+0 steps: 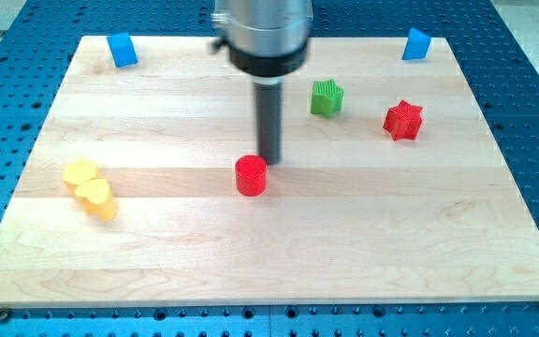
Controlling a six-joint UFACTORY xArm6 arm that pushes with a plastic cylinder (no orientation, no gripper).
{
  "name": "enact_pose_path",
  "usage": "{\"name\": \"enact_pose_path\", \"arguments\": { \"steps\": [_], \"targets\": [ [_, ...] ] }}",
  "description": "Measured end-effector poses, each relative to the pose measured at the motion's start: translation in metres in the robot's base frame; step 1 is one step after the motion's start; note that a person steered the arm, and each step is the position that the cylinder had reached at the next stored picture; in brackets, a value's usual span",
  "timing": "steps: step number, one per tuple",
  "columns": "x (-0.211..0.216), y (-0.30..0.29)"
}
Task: Move the red circle towards the center left side of the board
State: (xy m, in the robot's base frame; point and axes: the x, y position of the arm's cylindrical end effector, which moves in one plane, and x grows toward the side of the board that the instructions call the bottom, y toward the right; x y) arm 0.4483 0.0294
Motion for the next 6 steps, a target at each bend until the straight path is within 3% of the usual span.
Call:
{"name": "enact_pose_path", "arguments": {
  "steps": [1,2,3,4,5,6],
  "targets": [
    [0.053,-0.003],
    [0.025,-0.079],
    [-0.025,-0.116],
    [-0.050,-0.149],
    [-0.050,-0.218],
    [-0.071,-0.199]
  ]
}}
